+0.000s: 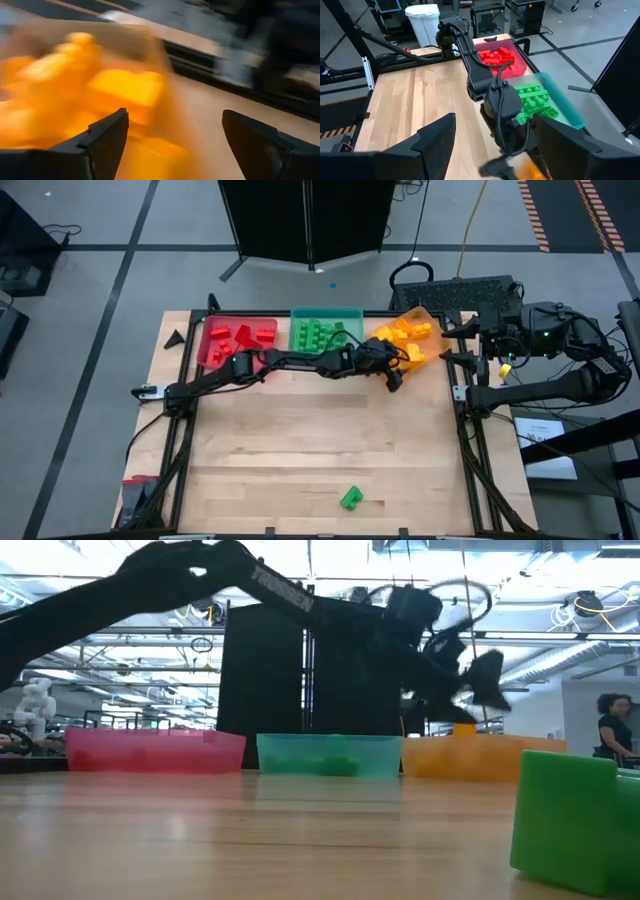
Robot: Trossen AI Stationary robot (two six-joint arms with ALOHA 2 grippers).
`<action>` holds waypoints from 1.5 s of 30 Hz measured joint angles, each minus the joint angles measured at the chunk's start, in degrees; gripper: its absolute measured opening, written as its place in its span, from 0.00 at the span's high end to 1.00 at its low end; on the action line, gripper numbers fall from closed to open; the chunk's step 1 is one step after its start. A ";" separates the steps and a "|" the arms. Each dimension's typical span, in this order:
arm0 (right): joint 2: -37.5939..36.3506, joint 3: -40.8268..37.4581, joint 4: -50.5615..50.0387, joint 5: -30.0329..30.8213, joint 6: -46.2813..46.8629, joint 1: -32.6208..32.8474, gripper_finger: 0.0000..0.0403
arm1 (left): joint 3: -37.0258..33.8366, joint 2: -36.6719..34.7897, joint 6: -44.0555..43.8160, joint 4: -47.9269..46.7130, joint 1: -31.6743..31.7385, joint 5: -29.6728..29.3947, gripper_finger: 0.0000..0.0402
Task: Sort blocks
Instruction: Put the yellow game piece into the orange bin, then put the green game piece into the blue bin
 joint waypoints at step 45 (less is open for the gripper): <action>0.31 0.00 -4.32 -3.53 2.86 -0.01 0.36 | -11.31 -15.75 -43.97 -35.39 -48.29 -50.35 0.27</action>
